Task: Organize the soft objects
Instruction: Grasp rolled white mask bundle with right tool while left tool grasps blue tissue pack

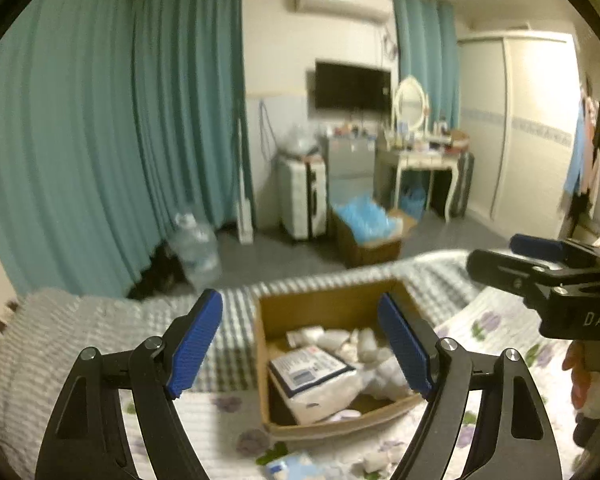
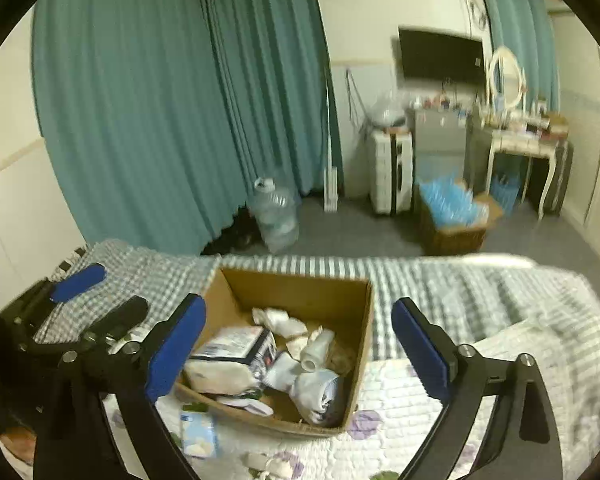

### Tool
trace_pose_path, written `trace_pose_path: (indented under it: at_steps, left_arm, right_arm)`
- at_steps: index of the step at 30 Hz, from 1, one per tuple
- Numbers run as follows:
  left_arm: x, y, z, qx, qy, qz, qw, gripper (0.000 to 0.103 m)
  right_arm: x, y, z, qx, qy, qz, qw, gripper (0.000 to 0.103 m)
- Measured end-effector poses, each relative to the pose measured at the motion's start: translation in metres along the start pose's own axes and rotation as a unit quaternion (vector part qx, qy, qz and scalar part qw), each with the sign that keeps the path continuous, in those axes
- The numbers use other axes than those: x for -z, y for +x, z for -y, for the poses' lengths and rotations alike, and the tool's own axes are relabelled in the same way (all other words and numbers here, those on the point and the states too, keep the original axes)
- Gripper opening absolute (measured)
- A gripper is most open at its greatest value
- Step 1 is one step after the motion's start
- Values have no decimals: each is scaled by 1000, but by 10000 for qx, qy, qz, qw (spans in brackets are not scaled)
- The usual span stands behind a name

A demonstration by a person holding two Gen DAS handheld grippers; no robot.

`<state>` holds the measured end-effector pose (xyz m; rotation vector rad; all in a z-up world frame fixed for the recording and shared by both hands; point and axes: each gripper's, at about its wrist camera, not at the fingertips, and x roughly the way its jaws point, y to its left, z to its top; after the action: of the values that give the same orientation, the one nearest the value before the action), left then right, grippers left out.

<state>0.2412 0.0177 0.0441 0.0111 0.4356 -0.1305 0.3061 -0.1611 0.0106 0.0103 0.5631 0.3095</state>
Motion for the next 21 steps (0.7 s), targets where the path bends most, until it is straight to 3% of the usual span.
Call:
trace_pose_path:
  at_steps: [2,7,12,15,21]
  left_arm:
    - [-11,-38,0,-121,53,303,9995,93]
    - [-17,-104,-8,-128,-38,744,9971,94]
    - [10,-140,-4,-387,167,1006,9940,94]
    - [37,-141,-2,-442,145,869,9951,94]
    - [102,-92,-21,-262,-499,74,9984,94]
  right_arm:
    - [-12,-43,-13,19,-124,280,9995,101]
    - [-25,-117,-34,-33,-259,601,9979,102]
    - [-9,-167,-49,82,-410,787,9960,102]
    - [13,-173,-52,183,-447,710,9963,102]
    - [74,-134,-54,229,-415,257,9985,102]
